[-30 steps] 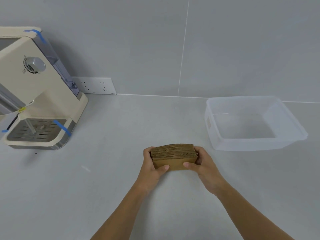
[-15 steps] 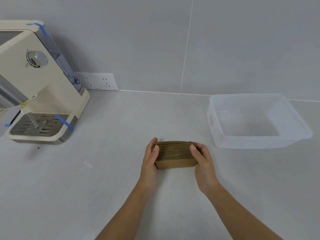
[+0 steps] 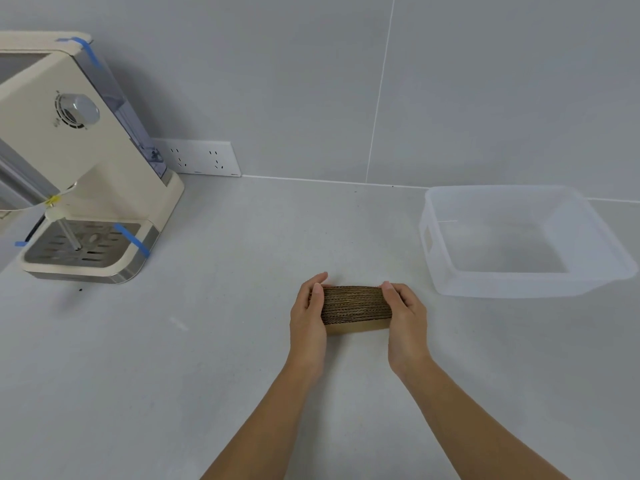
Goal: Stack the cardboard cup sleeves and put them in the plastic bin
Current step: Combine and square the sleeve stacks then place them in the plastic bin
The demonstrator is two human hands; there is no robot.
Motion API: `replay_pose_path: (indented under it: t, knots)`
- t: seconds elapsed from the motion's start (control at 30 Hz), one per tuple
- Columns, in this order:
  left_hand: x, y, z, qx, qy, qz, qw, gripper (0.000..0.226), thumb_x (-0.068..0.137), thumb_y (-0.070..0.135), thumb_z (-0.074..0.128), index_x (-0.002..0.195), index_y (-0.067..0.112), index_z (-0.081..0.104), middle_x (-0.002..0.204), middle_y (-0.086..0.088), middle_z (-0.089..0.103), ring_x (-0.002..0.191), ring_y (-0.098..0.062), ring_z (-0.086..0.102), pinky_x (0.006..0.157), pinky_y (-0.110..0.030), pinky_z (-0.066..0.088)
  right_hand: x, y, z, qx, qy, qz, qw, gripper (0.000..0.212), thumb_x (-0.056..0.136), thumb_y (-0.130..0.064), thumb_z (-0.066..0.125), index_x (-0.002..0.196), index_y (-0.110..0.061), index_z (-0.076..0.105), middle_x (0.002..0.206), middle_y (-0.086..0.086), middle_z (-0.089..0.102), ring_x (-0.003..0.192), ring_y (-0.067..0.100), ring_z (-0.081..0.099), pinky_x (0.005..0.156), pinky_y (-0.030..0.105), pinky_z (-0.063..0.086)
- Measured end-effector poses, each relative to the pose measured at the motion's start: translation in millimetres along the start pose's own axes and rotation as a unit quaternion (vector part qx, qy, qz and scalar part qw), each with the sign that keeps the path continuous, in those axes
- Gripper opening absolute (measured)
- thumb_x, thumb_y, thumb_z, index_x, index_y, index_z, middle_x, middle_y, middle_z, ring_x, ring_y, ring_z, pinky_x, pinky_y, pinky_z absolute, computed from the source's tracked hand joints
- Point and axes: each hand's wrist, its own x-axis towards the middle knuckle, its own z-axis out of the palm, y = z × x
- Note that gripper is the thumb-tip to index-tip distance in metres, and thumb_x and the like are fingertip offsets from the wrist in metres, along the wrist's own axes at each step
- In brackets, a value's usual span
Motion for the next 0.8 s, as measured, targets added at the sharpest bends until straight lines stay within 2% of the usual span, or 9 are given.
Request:
replay_pose_path:
  t: [0.07, 0.13, 0.2, 0.27, 0.33, 0.47, 0.57, 0.67, 0.8]
  knots:
    - [-1, 4, 1, 0.006, 0.004, 0.019, 1.0, 0.032, 0.098, 0.027, 0.038, 0.084, 0.034, 0.066, 0.086, 0.021, 0.063, 0.082, 0.005, 0.055, 0.064, -0.007, 0.041, 2, -4, 2, 0.016, 0.013, -0.005, 1.0, 0.026, 0.09, -0.02, 0.052, 0.065, -0.015, 0.056, 0.061, -0.011, 0.052, 0.055, -0.004, 0.047, 0.062, 0.02, 0.035]
    - [-2, 11, 1, -0.002, -0.001, 0.041, 0.999, 0.034, 0.096, 0.025, 0.04, 0.076, 0.032, 0.065, 0.077, 0.023, 0.064, 0.078, 0.004, 0.055, 0.062, -0.007, 0.042, 2, -8, 0, 0.022, 0.003, -0.023, 0.999, 0.026, 0.09, -0.021, 0.052, 0.065, -0.018, 0.057, 0.059, -0.016, 0.053, 0.058, -0.003, 0.049, 0.06, 0.014, 0.039]
    - [-1, 9, 0, -0.007, -0.005, 0.047, 0.999, 0.032, 0.095, 0.022, 0.042, 0.077, 0.03, 0.067, 0.08, 0.021, 0.065, 0.081, 0.002, 0.057, 0.064, -0.007, 0.042, 1, -6, -3, 0.009, -0.013, -0.036, 0.999, 0.023, 0.089, -0.019, 0.051, 0.067, -0.018, 0.059, 0.063, -0.014, 0.056, 0.062, -0.004, 0.05, 0.06, 0.009, 0.041]
    - [-1, 3, -1, -0.007, -0.004, 0.035, 0.999, 0.031, 0.095, 0.016, 0.041, 0.085, 0.026, 0.069, 0.092, 0.015, 0.068, 0.09, -0.001, 0.058, 0.07, -0.006, 0.042, -2, 2, -6, -0.009, -0.005, -0.041, 0.999, 0.02, 0.089, -0.013, 0.05, 0.072, -0.016, 0.061, 0.072, -0.01, 0.059, 0.066, -0.006, 0.053, 0.063, 0.008, 0.041]
    - [-2, 1, 0, -0.001, -0.01, 0.03, 0.999, 0.031, 0.096, 0.014, 0.04, 0.094, 0.027, 0.069, 0.104, 0.013, 0.068, 0.098, 0.003, 0.057, 0.073, -0.003, 0.04, -6, 5, -4, -0.016, 0.006, -0.056, 0.998, 0.022, 0.088, -0.008, 0.05, 0.075, -0.016, 0.065, 0.079, -0.007, 0.065, 0.073, -0.006, 0.056, 0.066, 0.005, 0.041]
    - [2, 0, -2, 0.0, -0.007, 0.036, 0.999, 0.035, 0.097, 0.014, 0.037, 0.095, 0.029, 0.069, 0.086, 0.016, 0.071, 0.088, 0.001, 0.06, 0.069, -0.006, 0.044, -2, 2, -1, 0.015, 0.005, -0.08, 0.997, 0.026, 0.087, -0.005, 0.049, 0.074, -0.021, 0.066, 0.069, -0.015, 0.066, 0.071, -0.003, 0.059, 0.064, 0.007, 0.044]
    - [2, -4, -2, -0.003, 0.004, 0.026, 1.0, 0.031, 0.096, 0.015, 0.041, 0.091, 0.027, 0.069, 0.078, 0.017, 0.069, 0.082, 0.0, 0.059, 0.067, -0.008, 0.045, -3, 6, -2, 0.009, -0.01, -0.074, 0.997, 0.021, 0.09, -0.006, 0.049, 0.08, -0.019, 0.063, 0.073, -0.013, 0.063, 0.07, -0.007, 0.057, 0.066, 0.008, 0.043]
    - [3, -7, 0, -0.004, 0.013, 0.028, 1.0, 0.029, 0.096, 0.015, 0.043, 0.088, 0.026, 0.069, 0.079, 0.014, 0.07, 0.081, -0.001, 0.061, 0.068, -0.01, 0.047, -4, 10, -2, 0.018, -0.005, -0.074, 0.997, 0.019, 0.09, -0.006, 0.049, 0.081, -0.016, 0.062, 0.076, -0.007, 0.063, 0.07, -0.005, 0.058, 0.065, 0.006, 0.043]
    - [3, -5, 0, -0.007, 0.012, 0.021, 1.0, 0.031, 0.095, 0.016, 0.042, 0.085, 0.028, 0.069, 0.084, 0.012, 0.071, 0.085, -0.003, 0.062, 0.07, -0.013, 0.047, -2, 10, -2, 0.022, -0.005, -0.07, 0.997, 0.019, 0.09, -0.007, 0.05, 0.078, -0.014, 0.063, 0.069, -0.018, 0.064, 0.069, -0.005, 0.056, 0.063, 0.004, 0.041]
